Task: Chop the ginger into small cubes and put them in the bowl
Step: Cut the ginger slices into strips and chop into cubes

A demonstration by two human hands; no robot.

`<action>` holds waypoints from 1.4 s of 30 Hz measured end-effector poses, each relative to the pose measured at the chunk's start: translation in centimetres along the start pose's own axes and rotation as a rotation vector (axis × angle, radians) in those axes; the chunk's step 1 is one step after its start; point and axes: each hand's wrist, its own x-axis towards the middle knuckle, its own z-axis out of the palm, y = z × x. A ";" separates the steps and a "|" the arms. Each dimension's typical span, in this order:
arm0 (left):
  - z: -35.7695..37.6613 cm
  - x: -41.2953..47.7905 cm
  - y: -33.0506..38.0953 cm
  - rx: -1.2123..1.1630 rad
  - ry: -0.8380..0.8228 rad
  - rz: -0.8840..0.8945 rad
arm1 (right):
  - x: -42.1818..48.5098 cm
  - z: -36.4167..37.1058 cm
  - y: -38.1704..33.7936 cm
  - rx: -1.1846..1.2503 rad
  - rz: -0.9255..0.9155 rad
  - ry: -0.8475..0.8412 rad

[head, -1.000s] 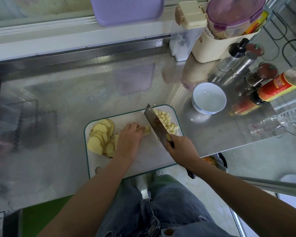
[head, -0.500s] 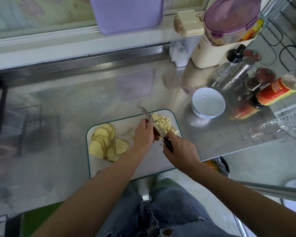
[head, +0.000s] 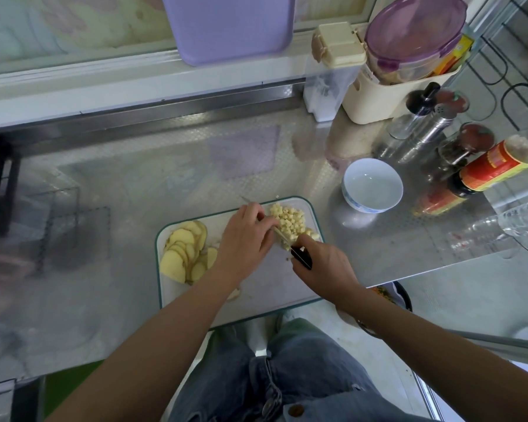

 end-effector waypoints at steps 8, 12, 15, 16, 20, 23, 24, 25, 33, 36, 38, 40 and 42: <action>-0.7 -0.5 -1.0 -0.219 0.205 -0.289 | 0.7 0.3 -0.5 0.204 0.108 0.000; 0.1 -1.7 -2.8 -0.163 0.035 -0.503 | 0.8 0.6 -0.3 0.307 0.189 0.004; 0.9 -2.7 -3.5 -0.042 -0.101 -0.526 | 0.3 1.0 0.1 0.293 0.212 -0.018; 1.0 -2.8 -3.6 -0.001 -0.134 -0.535 | 0.1 1.1 0.2 0.287 0.221 -0.023; 1.2 -2.6 -3.5 0.083 -0.199 -0.494 | -0.2 1.4 0.1 0.293 0.253 -0.036; 1.4 -2.5 -3.5 0.072 -0.215 -0.419 | 0.2 1.6 0.0 0.245 0.289 -0.079; 1.4 -2.5 -3.4 0.058 -0.215 -0.404 | 0.4 1.7 -0.1 0.207 0.299 -0.101; 1.6 -2.6 -3.3 0.046 -0.218 -0.387 | 0.5 1.8 -0.2 0.168 0.303 -0.123; 2.3 -2.9 -2.7 0.063 -0.248 -0.349 | 0.8 2.1 -0.4 -0.013 0.164 -0.087; 2.2 -3.2 -2.7 0.060 -0.247 -0.351 | 1.0 2.0 -0.8 -0.035 0.111 -0.089; 2.2 -3.3 -2.7 0.053 -0.239 -0.352 | 1.1 2.0 -1.1 -0.052 0.100 -0.115; 2.1 -3.4 -2.7 0.042 -0.227 -0.353 | 1.4 2.1 -1.5 -0.059 0.099 -0.126; 2.1 -3.4 -2.7 0.031 -0.217 -0.359 | 1.6 2.3 -1.7 -0.068 0.105 -0.137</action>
